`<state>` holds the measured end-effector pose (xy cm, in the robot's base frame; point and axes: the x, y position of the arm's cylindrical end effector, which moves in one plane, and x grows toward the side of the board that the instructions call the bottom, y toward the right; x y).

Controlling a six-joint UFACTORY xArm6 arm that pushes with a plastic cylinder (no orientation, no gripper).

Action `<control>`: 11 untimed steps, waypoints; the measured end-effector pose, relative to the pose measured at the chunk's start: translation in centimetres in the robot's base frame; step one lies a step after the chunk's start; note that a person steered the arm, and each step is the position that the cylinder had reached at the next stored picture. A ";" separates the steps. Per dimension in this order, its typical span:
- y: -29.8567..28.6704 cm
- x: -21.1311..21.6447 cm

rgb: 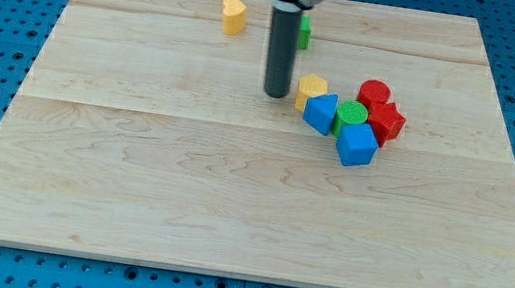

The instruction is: Slightly push the blue triangle into group of blocks

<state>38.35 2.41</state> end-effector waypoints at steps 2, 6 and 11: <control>3.8 0.0; 0.9 -1.1; 4.3 1.0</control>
